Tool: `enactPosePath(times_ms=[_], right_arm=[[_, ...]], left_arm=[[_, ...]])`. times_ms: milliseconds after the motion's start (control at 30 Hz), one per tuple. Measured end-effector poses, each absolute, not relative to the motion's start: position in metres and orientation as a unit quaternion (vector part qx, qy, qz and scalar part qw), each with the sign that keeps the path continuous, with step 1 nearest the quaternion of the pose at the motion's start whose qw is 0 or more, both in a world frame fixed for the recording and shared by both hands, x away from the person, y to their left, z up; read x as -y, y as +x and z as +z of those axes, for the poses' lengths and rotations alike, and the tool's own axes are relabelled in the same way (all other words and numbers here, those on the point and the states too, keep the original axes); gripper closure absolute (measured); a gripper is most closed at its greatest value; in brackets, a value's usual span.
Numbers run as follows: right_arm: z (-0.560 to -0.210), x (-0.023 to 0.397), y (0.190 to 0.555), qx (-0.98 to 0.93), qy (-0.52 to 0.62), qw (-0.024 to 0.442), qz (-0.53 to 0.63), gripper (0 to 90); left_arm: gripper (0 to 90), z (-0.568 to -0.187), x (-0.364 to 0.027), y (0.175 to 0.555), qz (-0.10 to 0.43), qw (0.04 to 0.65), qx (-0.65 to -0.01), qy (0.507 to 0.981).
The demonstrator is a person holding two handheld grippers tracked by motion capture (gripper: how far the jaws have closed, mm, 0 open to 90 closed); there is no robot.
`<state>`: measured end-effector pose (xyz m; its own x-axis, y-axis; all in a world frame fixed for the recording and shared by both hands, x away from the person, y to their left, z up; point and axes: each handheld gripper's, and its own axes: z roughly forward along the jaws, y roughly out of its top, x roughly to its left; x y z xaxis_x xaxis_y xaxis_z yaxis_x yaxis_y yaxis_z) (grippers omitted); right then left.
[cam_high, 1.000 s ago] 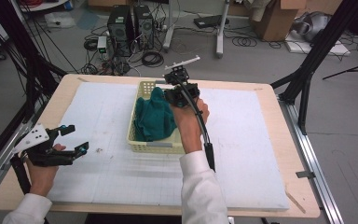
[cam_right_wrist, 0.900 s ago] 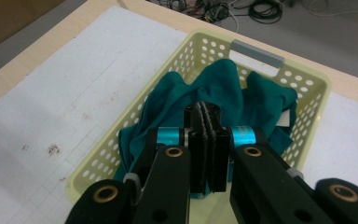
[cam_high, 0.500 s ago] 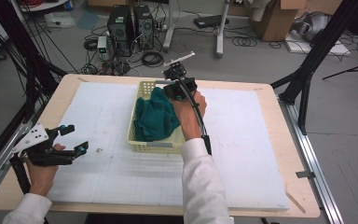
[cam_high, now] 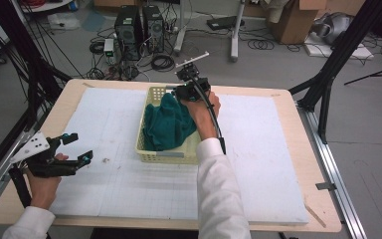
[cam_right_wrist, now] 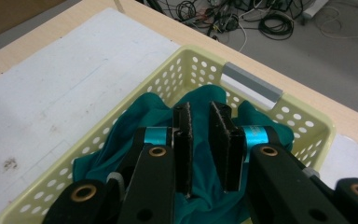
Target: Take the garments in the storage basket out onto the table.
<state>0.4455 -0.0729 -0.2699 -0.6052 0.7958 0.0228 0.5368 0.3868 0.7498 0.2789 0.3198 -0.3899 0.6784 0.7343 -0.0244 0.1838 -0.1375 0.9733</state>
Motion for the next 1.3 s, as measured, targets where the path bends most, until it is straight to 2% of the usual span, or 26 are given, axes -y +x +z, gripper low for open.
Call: enactPosePath(times_ms=[167,233,333,400,433,467,567,600,633,700,733,767,867,900,933,1300], right_arm=[[-0.275,0.073,0.451,-0.815,0.405,0.180,0.372,75.2],[-0.279,0.072,0.455,-0.810,0.407,0.173,0.385,68.5],[-0.282,0.071,0.457,-0.813,0.400,0.170,0.388,65.0],[-0.288,0.070,0.461,-0.814,0.399,0.172,0.385,56.3],[-0.288,0.070,0.461,-0.814,0.399,0.172,0.385,56.3],[-0.292,0.070,0.464,-0.812,0.402,0.180,0.382,50.0],[-0.298,0.071,0.467,-0.811,0.408,0.174,0.382,45.2],[-0.302,0.072,0.470,-0.812,0.411,0.161,0.381,37.7],[-0.302,0.072,0.470,-0.812,0.411,0.161,0.381,37.7],[-0.306,0.072,0.473,-0.815,0.414,0.153,0.375,30.4],[-0.311,0.071,0.475,-0.818,0.413,0.156,0.369,23.3],[-0.311,0.071,0.475,-0.818,0.413,0.156,0.369,23.3],[-0.316,0.067,0.477,-0.822,0.412,0.156,0.360,9.3],[-0.316,0.067,0.477,-0.822,0.412,0.156,0.360,9.3],[-0.318,0.065,0.477,-0.821,0.416,0.149,0.360,0.2],[-0.335,0.072,0.480,-0.803,0.438,0.146,0.378,0.3]], left_arm=[[13.9,-0.390,-0.319,0.278,0.241,0.572,-0.322,0.715],[13.9,-0.390,-0.320,0.278,0.241,0.573,-0.322,0.714],[13.8,-0.390,-0.320,0.278,0.242,0.573,-0.323,0.713],[13.8,-0.390,-0.321,0.277,0.241,0.573,-0.323,0.713],[13.8,-0.390,-0.321,0.278,0.241,0.573,-0.323,0.714],[13.8,-0.390,-0.321,0.278,0.241,0.573,-0.323,0.713],[13.9,-0.390,-0.321,0.278,0.241,0.573,-0.323,0.714],[13.8,-0.390,-0.321,0.278,0.241,0.573,-0.323,0.713],[13.8,-0.390,-0.321,0.278,0.240,0.573,-0.324,0.713],[13.9,-0.390,-0.321,0.278,0.240,0.573,-0.324,0.713],[13.8,-0.390,-0.321,0.278,0.240,0.573,-0.324,0.713],[13.8,-0.390,-0.321,0.278,0.240,0.573,-0.324,0.713],[13.9,-0.390,-0.322,0.278,0.240,0.573,-0.324,0.713],[13.9,-0.390,-0.322,0.278,0.240,0.573,-0.324,0.713],[13.8,-0.390,-0.322,0.278,0.241,0.573,-0.325,0.713],[13.9,-0.390,-0.322,0.278,0.239,0.576,-0.326,0.711]])
